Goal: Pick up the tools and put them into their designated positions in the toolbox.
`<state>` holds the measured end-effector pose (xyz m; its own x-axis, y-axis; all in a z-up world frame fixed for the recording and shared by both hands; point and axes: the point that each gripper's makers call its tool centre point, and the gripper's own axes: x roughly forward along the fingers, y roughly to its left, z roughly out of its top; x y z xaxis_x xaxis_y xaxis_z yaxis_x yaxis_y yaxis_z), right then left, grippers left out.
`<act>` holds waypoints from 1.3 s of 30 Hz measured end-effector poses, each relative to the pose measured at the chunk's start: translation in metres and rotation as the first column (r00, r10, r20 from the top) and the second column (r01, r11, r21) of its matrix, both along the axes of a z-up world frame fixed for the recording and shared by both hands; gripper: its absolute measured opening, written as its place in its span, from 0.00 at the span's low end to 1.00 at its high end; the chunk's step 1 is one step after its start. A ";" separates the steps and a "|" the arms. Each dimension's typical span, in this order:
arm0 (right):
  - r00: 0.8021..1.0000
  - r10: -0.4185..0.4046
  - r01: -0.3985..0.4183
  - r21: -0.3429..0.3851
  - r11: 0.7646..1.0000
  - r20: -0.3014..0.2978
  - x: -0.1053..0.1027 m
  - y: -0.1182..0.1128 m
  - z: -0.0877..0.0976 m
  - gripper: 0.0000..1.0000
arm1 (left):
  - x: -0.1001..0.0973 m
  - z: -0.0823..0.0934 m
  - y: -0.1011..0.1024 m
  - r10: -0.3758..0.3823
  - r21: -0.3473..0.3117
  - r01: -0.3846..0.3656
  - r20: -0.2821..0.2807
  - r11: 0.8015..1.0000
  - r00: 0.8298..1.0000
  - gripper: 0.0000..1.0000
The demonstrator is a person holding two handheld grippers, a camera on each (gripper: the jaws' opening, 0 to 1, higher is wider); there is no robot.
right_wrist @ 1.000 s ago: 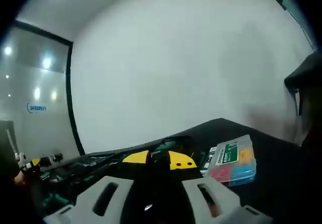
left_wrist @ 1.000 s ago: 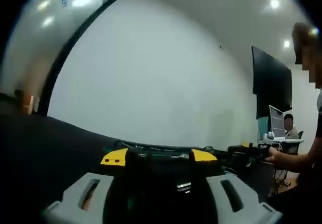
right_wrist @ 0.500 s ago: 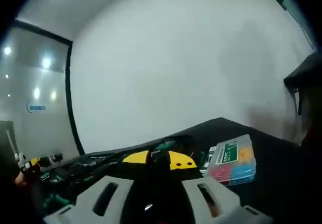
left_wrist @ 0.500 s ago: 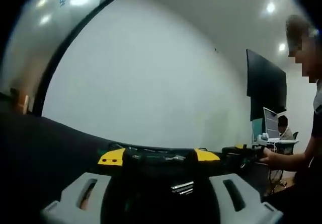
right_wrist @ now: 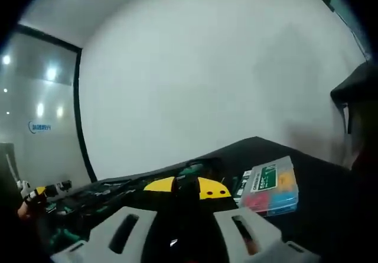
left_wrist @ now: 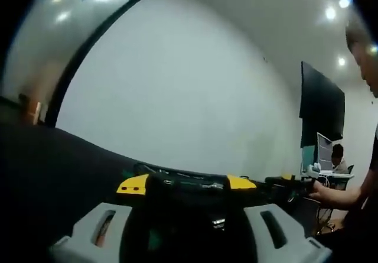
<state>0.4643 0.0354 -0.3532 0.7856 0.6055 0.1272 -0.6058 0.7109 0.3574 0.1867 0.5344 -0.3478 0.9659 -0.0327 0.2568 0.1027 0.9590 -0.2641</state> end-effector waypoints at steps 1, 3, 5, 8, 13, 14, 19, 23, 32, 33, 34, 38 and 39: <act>1.000 0.000 0.000 -0.001 1.000 0.000 0.000 0.000 0.000 0.11 | 0.000 0.000 0.001 0.003 -0.004 -0.003 0.000 1.000 1.000 0.48; 1.000 -0.001 0.001 -0.002 1.000 -0.001 0.002 0.000 0.000 0.11 | 0.000 -0.001 0.002 0.008 0.002 -0.008 -0.004 1.000 1.000 0.46; 1.000 -0.001 0.001 -0.003 1.000 0.000 0.002 0.000 0.000 0.11 | 0.001 -0.002 0.001 0.005 0.011 -0.005 -0.005 1.000 1.000 0.46; 1.000 -0.001 0.001 -0.004 1.000 0.001 0.001 0.000 0.000 0.11 | -0.001 -0.001 -0.005 0.009 0.032 -0.008 -0.003 0.999 1.000 0.43; 1.000 0.005 -0.005 -0.004 1.000 0.001 0.000 0.000 0.000 0.11 | -0.005 0.002 -0.003 0.015 0.030 -0.016 0.018 0.999 1.000 0.40; 1.000 0.007 -0.007 -0.005 1.000 0.010 -0.001 0.001 0.001 0.11 | -0.005 0.003 -0.004 0.015 0.030 -0.016 0.020 0.999 1.000 0.40; 0.994 0.005 -0.003 -0.019 1.000 0.108 -0.011 0.003 0.017 0.18 | 0.002 -0.006 0.001 0.066 0.068 -0.064 -0.034 0.996 0.997 0.35; 0.991 -0.027 0.042 -0.117 0.992 0.131 -0.010 0.007 0.016 0.18 | 0.000 -0.010 -0.005 0.074 0.100 -0.068 -0.064 0.993 0.995 0.32; 0.965 0.138 -0.018 -0.468 0.883 0.224 -0.011 0.069 0.051 0.39 | -0.005 0.000 0.002 0.067 0.036 -0.067 0.000 0.997 0.998 0.32; 0.967 0.169 -0.054 -0.498 0.865 0.188 -0.008 0.080 0.046 0.39 | -0.005 0.000 0.004 0.066 0.037 -0.066 0.003 0.997 0.998 0.32; 0.970 0.177 -0.069 -0.508 0.859 0.168 -0.007 0.084 0.042 0.40 | -0.005 0.000 0.004 0.064 0.035 -0.064 0.002 0.997 0.998 0.32; 0.972 0.228 -0.157 -0.582 0.798 0.051 0.012 0.115 0.016 0.52 | -0.002 -0.003 0.000 0.038 0.071 -0.037 -0.018 0.997 0.999 0.34; 0.974 0.225 -0.174 -0.595 0.785 0.012 0.005 0.117 0.005 0.54 | -0.001 -0.004 -0.002 0.029 0.070 -0.027 -0.022 0.997 0.999 0.35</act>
<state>0.4694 0.1526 -0.3481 0.6416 0.7256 -0.2489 -0.7653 0.6277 -0.1426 0.1858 0.5326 -0.3518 0.9724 -0.0230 0.2321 0.0704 0.9776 -0.1981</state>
